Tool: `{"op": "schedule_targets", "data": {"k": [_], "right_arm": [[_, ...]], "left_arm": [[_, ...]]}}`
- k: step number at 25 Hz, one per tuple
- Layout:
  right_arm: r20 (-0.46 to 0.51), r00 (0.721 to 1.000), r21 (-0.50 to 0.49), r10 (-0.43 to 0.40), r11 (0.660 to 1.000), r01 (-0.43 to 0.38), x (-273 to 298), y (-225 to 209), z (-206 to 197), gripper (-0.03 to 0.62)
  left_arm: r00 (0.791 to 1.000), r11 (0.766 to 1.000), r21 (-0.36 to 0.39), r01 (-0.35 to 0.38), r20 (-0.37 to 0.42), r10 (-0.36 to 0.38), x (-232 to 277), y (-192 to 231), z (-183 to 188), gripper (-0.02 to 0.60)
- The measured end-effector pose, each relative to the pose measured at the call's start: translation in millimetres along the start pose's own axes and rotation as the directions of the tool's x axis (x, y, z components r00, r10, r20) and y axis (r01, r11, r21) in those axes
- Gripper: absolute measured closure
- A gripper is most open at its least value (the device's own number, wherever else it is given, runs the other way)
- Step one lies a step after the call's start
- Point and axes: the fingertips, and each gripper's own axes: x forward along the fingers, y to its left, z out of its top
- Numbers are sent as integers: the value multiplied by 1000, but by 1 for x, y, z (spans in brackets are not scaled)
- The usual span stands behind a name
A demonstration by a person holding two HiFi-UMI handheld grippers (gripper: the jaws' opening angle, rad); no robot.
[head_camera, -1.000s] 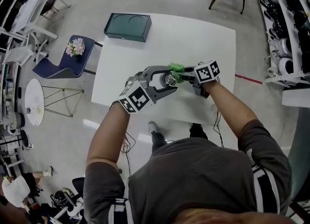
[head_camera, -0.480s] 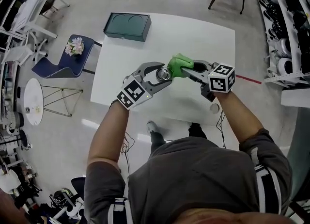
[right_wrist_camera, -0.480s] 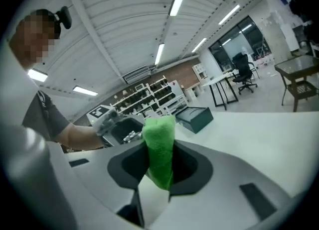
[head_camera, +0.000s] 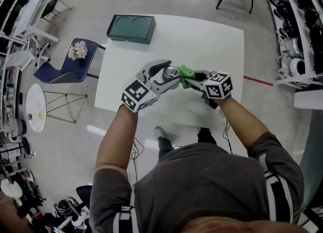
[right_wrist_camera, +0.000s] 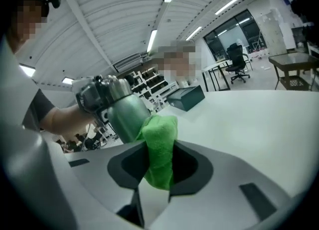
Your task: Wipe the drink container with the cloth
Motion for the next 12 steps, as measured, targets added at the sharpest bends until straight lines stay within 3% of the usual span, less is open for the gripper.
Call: {"op": "schedule_targets", "data": {"k": [5, 12], "right_arm": [[-101, 990, -43, -98, 995, 94, 6, -23, -25, 500], [63, 989, -28, -130, 991, 132, -40, -28, 6, 500]], "left_arm": [[998, 999, -2, -36, -42, 36, -5, 10, -14, 333], [980, 987, 16, -159, -122, 160, -7, 36, -49, 333]]}}
